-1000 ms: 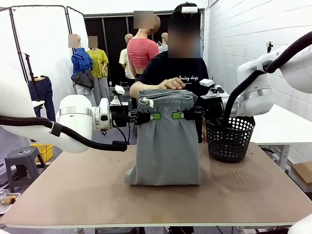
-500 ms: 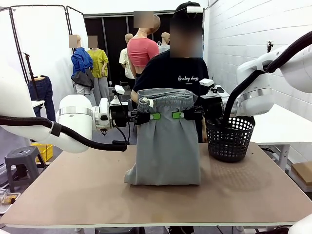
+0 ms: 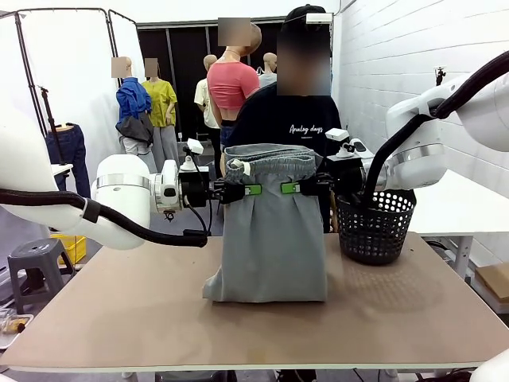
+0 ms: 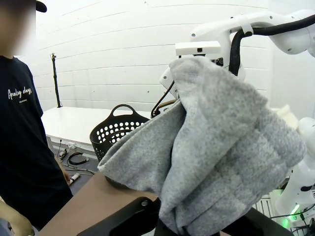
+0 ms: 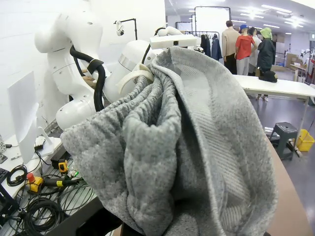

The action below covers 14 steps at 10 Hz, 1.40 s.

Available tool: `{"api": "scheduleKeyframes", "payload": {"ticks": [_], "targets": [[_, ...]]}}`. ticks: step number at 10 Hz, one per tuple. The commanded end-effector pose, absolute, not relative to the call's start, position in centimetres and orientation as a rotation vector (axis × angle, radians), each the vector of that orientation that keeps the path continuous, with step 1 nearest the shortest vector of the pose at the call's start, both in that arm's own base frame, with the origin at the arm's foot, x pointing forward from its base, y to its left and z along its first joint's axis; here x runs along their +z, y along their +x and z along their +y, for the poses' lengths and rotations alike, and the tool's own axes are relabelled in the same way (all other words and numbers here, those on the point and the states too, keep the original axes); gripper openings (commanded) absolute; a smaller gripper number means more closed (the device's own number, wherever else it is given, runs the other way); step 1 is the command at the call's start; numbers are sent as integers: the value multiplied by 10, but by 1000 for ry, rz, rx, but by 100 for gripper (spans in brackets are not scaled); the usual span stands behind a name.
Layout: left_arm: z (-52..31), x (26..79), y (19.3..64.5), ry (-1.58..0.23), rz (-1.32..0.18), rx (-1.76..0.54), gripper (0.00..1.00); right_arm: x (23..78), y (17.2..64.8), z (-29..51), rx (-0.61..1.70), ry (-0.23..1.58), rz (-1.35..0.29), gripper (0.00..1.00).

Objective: Fold the training pants.
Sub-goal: Fold the Training pants in half.

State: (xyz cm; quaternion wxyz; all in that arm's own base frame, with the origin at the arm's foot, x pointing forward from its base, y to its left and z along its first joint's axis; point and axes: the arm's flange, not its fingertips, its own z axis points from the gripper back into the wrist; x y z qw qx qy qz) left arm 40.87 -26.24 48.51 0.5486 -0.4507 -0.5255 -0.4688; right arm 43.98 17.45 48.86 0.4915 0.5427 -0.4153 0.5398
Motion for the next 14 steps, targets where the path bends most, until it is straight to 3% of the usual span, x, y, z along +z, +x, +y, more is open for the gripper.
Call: {"api": "scheduleKeyframes", "payload": {"ticks": [1, 14], "targets": [[-264, 491, 408, -1064, -1258, -1112, 0, 489, 438, 175, 1294, 1345, -1018, 0], [-264, 491, 408, -1064, -1258, -1112, 0, 489, 438, 175, 1294, 1345, -1018, 0]]}}
